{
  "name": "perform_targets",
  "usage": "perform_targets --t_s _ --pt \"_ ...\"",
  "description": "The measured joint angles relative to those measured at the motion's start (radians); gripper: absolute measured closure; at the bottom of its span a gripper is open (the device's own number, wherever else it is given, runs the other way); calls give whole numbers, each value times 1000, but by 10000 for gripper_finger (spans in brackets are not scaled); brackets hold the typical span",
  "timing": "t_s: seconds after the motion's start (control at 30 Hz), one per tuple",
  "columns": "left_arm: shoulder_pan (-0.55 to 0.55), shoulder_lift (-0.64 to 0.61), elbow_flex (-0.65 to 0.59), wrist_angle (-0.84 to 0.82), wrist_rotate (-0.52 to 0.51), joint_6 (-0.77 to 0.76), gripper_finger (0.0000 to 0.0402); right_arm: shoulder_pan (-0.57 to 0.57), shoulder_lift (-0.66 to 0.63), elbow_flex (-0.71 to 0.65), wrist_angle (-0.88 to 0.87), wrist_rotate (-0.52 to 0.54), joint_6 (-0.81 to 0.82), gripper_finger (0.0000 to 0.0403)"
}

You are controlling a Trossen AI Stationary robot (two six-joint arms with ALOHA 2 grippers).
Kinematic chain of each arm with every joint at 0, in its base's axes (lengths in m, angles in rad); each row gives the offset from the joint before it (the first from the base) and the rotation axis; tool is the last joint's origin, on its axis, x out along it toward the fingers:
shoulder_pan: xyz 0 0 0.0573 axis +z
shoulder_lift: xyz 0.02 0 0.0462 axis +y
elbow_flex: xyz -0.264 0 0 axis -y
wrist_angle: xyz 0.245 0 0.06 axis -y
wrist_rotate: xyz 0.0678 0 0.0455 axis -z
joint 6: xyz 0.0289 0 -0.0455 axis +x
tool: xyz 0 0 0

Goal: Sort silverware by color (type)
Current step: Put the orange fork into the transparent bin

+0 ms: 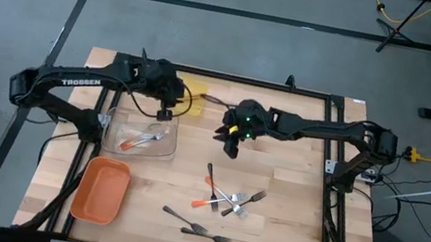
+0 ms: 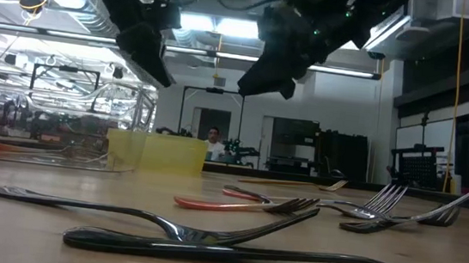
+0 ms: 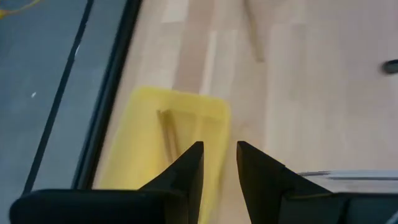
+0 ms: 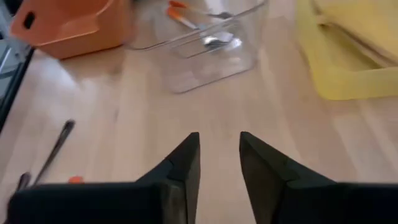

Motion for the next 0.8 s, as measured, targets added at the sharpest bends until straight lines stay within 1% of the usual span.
perform_targets --t_s 0.2,0.37,0.43,0.8 --pt "-89 0 0 0 0 -70 311 72 0 0 0 1 13 291" --pt "-165 0 0 0 0 -78 311 133 0 0 -2 4 51 291" --pt "-192 0 0 0 0 -78 311 158 0 0 -11 24 80 291" --pt "-299 0 0 0 -7 -128 311 313 0 0 -194 128 99 292"
